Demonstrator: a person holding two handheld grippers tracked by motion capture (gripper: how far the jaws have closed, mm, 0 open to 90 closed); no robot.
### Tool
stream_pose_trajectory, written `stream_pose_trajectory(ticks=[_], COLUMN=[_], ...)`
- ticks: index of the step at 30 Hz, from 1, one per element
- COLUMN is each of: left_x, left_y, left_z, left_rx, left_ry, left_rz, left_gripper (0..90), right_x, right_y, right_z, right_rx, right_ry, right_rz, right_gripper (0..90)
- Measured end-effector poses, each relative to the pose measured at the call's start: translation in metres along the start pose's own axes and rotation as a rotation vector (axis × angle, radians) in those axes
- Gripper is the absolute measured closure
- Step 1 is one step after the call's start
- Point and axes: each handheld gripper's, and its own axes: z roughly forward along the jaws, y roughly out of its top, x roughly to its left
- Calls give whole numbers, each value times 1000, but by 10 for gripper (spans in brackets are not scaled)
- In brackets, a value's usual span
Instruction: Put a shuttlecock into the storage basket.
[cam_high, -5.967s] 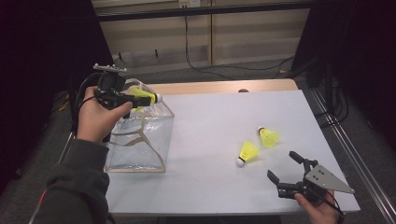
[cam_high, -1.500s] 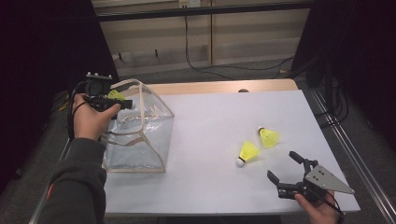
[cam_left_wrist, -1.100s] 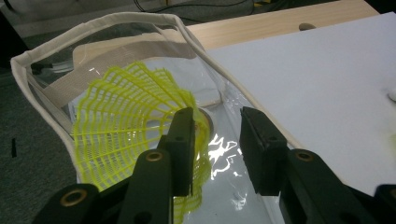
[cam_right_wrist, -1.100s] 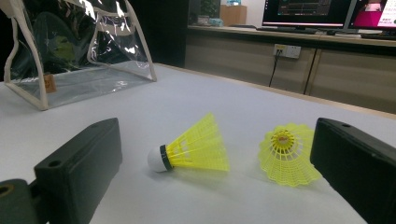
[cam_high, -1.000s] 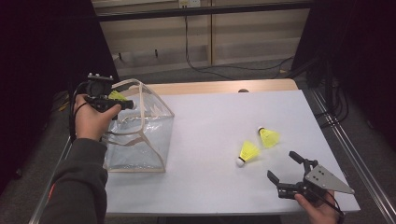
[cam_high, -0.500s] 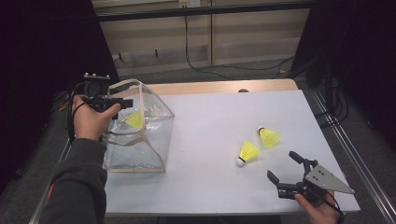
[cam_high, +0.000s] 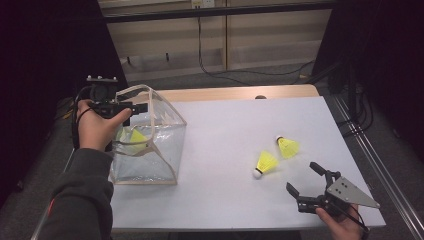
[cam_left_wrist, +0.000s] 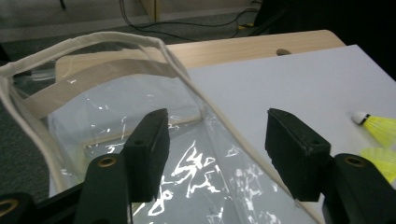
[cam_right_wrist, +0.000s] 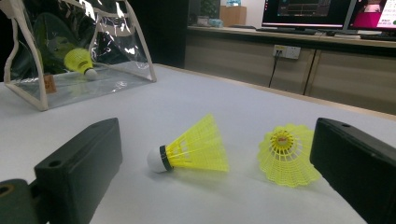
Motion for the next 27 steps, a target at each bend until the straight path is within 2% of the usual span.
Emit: stream_pose_trajectory(ticks=[13,17,27], left_x=[-30,-40,-62], left_y=[5,6,9], left_z=[-6,-5,-4], left_rx=[-27,-40,-44], left_ry=[-127,-174,-237], left_rz=[62,61,96], left_gripper=[298,280,229], right_x=[0,0,0], right_y=[0,0,0], right_z=[0,0,0], right_rx=[-1,0,0], right_ry=[-1,0,0], right_rz=[-1,0,-1], right_gripper=[21,22,21])
